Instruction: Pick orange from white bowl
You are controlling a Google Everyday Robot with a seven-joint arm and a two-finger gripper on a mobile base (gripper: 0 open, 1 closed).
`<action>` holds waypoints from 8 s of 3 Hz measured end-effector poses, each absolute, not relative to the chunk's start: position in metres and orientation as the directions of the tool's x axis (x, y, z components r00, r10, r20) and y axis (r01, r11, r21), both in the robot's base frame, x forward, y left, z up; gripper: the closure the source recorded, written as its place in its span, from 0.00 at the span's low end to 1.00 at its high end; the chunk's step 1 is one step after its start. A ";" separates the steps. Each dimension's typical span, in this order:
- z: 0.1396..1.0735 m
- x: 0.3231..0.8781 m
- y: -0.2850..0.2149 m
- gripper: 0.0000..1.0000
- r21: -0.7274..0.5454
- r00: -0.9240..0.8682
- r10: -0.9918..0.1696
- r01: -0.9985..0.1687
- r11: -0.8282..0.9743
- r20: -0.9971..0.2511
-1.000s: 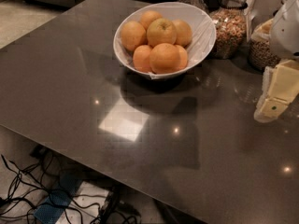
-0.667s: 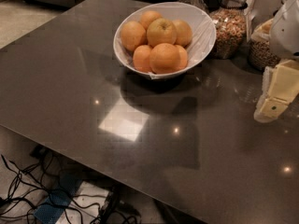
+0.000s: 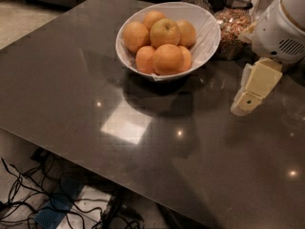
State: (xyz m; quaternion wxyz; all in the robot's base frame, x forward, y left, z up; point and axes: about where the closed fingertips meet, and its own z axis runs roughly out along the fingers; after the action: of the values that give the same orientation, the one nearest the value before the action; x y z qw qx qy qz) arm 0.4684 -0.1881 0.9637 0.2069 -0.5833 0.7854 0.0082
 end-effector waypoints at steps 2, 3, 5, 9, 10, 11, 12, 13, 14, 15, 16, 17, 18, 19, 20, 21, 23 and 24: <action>0.976 0.506 -0.140 0.00 -0.226 -0.318 -0.832 -0.862 0.453 -0.455; 0.976 0.506 -0.140 0.00 -0.226 -0.318 -0.832 -0.862 0.453 -0.455; 0.964 0.535 -0.122 0.00 -0.230 -0.405 -0.760 -0.787 0.573 -0.508; 0.957 0.565 -0.078 0.00 -0.166 -0.487 -0.588 -0.662 0.731 -0.646; 0.950 0.573 -0.066 0.00 -0.168 -0.511 -0.535 -0.599 0.783 -0.673; 0.945 0.584 -0.062 0.00 -0.178 -0.492 -0.510 -0.574 0.800 -0.706; 0.941 0.594 -0.063 0.00 -0.206 -0.446 -0.524 -0.586 0.784 -0.726; 0.937 0.601 -0.065 0.00 -0.222 -0.411 -0.541 -0.607 0.763 -0.734; 0.930 0.609 -0.069 0.00 -0.222 -0.408 -0.541 -0.609 0.761 -0.735; 0.926 0.614 -0.074 0.00 -0.206 -0.418 -0.527 -0.605 0.769 -0.739; 0.921 0.617 -0.077 0.00 -0.194 -0.428 -0.520 -0.603 0.774 -0.739; 0.919 0.618 -0.077 0.03 -0.191 -0.432 -0.518 -0.603 0.775 -0.739; 0.916 0.621 -0.078 0.08 -0.187 -0.438 -0.516 -0.602 0.776 -0.736; 0.912 0.625 -0.077 0.09 -0.181 -0.447 -0.516 -0.602 0.777 -0.731; 0.909 0.630 -0.075 0.14 -0.175 -0.454 -0.517 -0.605 0.777 -0.725; 0.907 0.635 -0.071 0.18 -0.167 -0.460 -0.518 -0.610 0.775 -0.721; 0.904 0.635 -0.071 0.60 -0.148 -0.474 -0.509 -0.611 0.778 -0.719; 0.906 0.632 -0.069 0.83 -0.148 -0.474 -0.509 -0.611 0.778 -0.719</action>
Offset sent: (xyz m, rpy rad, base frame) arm 0.0521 0.0733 0.0243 0.1593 -0.0739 -0.2000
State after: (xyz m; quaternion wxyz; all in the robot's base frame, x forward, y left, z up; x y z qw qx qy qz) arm 0.6317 -0.0690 0.9060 0.3951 -0.3271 0.8560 0.0644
